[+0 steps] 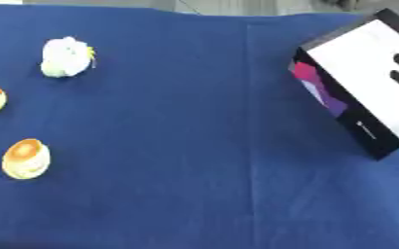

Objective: Pick up the objects with one hand, pass them to the other hand, and then place them into the box on the other side of the table.

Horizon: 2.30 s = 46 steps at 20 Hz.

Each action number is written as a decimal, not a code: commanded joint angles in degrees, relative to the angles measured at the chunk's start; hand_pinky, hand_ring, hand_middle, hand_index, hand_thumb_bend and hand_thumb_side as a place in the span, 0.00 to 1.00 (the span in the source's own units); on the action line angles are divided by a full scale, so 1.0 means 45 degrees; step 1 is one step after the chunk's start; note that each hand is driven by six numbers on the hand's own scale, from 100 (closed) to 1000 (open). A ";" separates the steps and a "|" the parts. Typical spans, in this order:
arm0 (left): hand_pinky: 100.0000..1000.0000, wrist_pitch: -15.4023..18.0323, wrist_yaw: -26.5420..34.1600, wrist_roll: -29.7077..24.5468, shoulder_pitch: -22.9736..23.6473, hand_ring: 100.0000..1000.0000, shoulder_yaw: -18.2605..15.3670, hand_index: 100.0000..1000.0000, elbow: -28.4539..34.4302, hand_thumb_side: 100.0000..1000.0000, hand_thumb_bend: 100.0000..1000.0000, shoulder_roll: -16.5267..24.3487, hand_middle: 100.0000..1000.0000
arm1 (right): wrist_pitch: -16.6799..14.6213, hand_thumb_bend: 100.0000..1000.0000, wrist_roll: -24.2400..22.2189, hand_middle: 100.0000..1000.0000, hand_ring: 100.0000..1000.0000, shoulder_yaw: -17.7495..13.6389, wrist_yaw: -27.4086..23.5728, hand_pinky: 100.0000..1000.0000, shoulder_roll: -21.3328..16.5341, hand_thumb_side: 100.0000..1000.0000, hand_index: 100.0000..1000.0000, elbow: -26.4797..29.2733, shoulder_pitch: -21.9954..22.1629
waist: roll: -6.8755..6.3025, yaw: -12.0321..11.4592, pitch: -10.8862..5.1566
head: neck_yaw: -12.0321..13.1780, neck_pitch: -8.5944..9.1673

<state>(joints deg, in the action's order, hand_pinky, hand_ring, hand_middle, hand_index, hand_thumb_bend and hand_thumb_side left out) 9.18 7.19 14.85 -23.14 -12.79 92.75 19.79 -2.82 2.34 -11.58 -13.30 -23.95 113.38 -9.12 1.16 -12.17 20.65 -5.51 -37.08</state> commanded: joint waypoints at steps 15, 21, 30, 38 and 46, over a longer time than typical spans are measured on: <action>0.93 -0.0433 -0.3116 -0.5771 -0.3086 0.88 0.1745 0.91 -0.5528 0.66 0.08 0.7222 0.81 | -0.0801 0.00 0.0085 1.00 1.00 -0.0113 0.0170 0.97 -0.1183 0.51 1.00 0.0270 0.0394 | -0.0295 -0.0133 -0.0313 | 0.0892 0.0026; 0.93 0.0968 -0.5471 -0.9590 -0.4674 0.90 0.2446 0.91 -0.8239 0.58 0.31 0.8072 0.82 | -0.1041 0.00 -0.0007 1.00 1.00 0.0007 0.0257 0.97 -0.1381 0.51 1.00 0.0270 0.0516 | -0.0233 -0.0193 -0.0363 | 0.1060 0.0033; 0.90 0.2355 -0.9411 -1.2157 -0.6263 0.89 0.2886 0.90 -1.0321 0.35 0.46 0.7630 0.81 | -0.1061 0.00 -0.0122 1.00 1.00 0.0138 0.0434 0.97 -0.1333 0.51 1.00 0.0270 0.0593 | -0.0120 -0.0241 -0.0338 | 0.1156 0.0078; 0.90 0.2761 -1.0969 -1.2201 -0.7108 0.89 0.3010 0.90 -1.1177 0.13 0.43 0.7061 0.79 | -0.1074 0.00 -0.0212 1.00 1.00 0.0246 0.0493 0.97 -0.1385 0.50 1.00 0.0270 0.0630 | -0.0095 -0.0288 -0.0386 | 0.1229 0.0065; 0.89 0.3200 -1.1525 -1.2029 -0.8005 0.88 0.3344 0.89 -1.1558 0.12 0.43 0.6143 0.78 | -0.1050 0.00 -0.0361 1.00 1.00 0.0384 0.0505 0.97 -0.1412 0.50 1.00 0.0270 0.0604 | -0.0060 -0.0332 -0.0432 | 0.1280 0.0055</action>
<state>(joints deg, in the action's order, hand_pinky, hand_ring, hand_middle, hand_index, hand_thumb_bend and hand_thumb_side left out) 22.97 -44.25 -39.31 -57.95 2.23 40.58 46.18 -7.50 0.98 -9.76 -11.29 -28.50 113.38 -6.06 1.12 -13.56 20.25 -0.04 -37.11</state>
